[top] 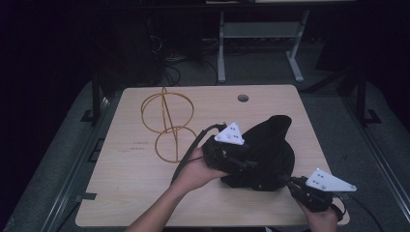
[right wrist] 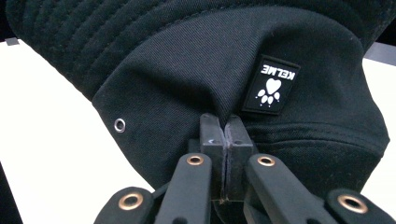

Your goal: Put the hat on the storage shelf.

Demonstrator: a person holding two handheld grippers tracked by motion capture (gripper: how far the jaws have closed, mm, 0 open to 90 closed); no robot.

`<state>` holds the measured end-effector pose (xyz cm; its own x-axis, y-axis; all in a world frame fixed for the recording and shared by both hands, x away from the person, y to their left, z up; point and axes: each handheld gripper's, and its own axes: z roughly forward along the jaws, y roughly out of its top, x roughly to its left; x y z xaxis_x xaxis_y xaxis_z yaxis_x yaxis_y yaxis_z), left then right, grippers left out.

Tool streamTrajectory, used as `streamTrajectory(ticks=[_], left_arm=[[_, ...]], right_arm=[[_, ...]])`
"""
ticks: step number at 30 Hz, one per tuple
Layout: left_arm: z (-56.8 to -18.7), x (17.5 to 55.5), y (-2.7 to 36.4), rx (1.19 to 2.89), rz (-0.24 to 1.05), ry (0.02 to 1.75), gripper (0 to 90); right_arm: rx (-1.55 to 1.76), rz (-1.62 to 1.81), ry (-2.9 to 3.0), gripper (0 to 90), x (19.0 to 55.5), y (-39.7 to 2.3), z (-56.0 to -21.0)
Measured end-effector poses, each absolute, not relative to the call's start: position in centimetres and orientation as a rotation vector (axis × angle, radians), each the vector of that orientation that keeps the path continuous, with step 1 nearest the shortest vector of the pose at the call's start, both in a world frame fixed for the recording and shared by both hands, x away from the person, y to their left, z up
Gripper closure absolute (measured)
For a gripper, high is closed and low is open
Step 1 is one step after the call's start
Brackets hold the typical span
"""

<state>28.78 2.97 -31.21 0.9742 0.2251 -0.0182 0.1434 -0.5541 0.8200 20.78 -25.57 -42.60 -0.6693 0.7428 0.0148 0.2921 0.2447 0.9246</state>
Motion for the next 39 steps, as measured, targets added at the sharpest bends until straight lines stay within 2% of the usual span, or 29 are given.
streamTrajectory(ticks=[5,13,29,39], left_arm=[[-31.0,28.3,4.7,2.119,0.126,0.282,38.5],[-31.5,27.8,7.7,2.104,0.143,0.298,38.4],[-34.3,26.9,11.2,2.093,0.148,0.343,35.8],[-36.8,26.4,13.8,2.093,0.147,0.403,35.0]], right_arm=[[0.945,1.420,2.096,89.2,21.0,-25.7,-42.0],[0.960,1.412,2.095,89.3,21.6,-26.2,-40.8],[0.970,1.444,2.077,89.4,22.8,-27.4,-38.4],[0.905,1.400,2.081,89.4,23.9,-27.3,-35.6]])
